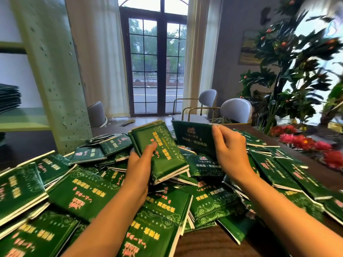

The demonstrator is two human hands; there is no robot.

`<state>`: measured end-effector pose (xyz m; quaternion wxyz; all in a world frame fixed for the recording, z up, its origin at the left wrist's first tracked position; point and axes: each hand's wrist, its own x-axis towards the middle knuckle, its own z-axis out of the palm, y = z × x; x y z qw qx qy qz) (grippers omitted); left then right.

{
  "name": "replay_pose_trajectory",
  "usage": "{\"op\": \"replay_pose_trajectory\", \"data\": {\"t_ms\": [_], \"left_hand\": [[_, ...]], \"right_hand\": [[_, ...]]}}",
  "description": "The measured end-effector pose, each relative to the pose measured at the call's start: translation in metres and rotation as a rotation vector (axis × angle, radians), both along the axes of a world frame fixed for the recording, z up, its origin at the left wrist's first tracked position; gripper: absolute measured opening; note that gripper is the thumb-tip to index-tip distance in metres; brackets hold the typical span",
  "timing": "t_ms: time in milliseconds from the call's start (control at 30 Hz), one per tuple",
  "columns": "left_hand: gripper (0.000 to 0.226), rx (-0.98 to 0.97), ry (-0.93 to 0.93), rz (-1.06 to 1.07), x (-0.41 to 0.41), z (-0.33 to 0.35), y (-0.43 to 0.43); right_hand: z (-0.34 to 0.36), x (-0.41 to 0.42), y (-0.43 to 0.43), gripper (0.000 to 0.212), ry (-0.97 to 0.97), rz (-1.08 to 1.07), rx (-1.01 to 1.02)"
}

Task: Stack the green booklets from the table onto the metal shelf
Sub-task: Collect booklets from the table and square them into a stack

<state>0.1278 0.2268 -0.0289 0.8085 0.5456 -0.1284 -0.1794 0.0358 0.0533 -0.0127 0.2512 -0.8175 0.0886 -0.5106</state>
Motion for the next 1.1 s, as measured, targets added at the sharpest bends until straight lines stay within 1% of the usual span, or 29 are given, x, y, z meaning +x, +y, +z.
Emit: {"op": "replay_pose_trajectory", "data": {"t_ms": [100, 167, 300, 367, 433, 500, 567, 700, 767, 833, 867, 900, 933, 967, 1033, 1100], "left_hand": [[0.03, 0.034, -0.045, -0.014, -0.001, -0.003, 0.0], [0.03, 0.053, -0.05, -0.016, 0.0, -0.004, 0.0], [0.033, 0.053, -0.049, -0.015, 0.001, -0.004, 0.0], [0.03, 0.032, -0.047, -0.013, 0.001, -0.005, 0.0], [0.026, 0.017, -0.055, -0.006, 0.001, -0.005, -0.002], [0.026, 0.012, -0.062, 0.002, 0.002, -0.006, -0.003], [0.032, -0.025, -0.036, 0.005, 0.002, -0.006, -0.004], [0.059, -0.135, 0.086, -0.053, 0.002, -0.003, -0.003], [0.069, -0.128, 0.1, -0.083, 0.001, -0.002, -0.001], [0.075, -0.069, 0.084, -0.08, 0.0, -0.002, 0.0], [0.069, -0.049, 0.071, -0.067, 0.0, -0.003, 0.0], [0.058, -0.048, 0.061, -0.049, 0.001, -0.003, -0.001], [0.048, -0.053, 0.062, -0.03, 0.001, -0.003, -0.001], [0.042, -0.058, 0.064, -0.021, 0.002, -0.004, -0.002], [0.043, -0.067, 0.066, -0.021, 0.002, -0.004, -0.002], [0.044, -0.073, 0.078, -0.012, 0.003, -0.004, -0.001]], "right_hand": [[0.004, 0.0, 0.017, 0.028, -0.122, 0.053, 0.017], [0.003, 0.002, 0.03, 0.034, -0.14, 0.094, -0.004], [-0.005, 0.005, 0.053, 0.037, -0.115, 0.169, -0.276], [-0.01, 0.009, 0.061, 0.041, -0.079, 0.206, -0.393], [-0.015, 0.011, 0.065, 0.044, -0.043, 0.214, -0.478], [-0.019, 0.011, 0.066, 0.043, -0.026, 0.233, -0.514], [-0.021, 0.01, 0.067, 0.041, -0.004, 0.266, -0.512], [-0.023, 0.011, 0.068, 0.044, 0.074, 0.307, -0.497], [-0.023, 0.01, 0.068, 0.048, 0.13, 0.314, -0.496], [-0.022, 0.008, 0.068, 0.051, 0.178, 0.367, -0.48], [-0.02, 0.007, 0.067, 0.052, 0.193, 0.403, -0.459], [-0.017, 0.006, 0.065, 0.053, 0.2, 0.437, -0.423], [-0.014, 0.005, 0.062, 0.052, 0.198, 0.463, -0.373], [-0.012, 0.004, 0.057, 0.049, 0.186, 0.471, -0.318], [-0.007, 0.001, 0.046, 0.043, 0.155, 0.431, -0.224], [-0.002, -0.002, 0.033, 0.041, 0.164, 0.329, -0.139]]}}
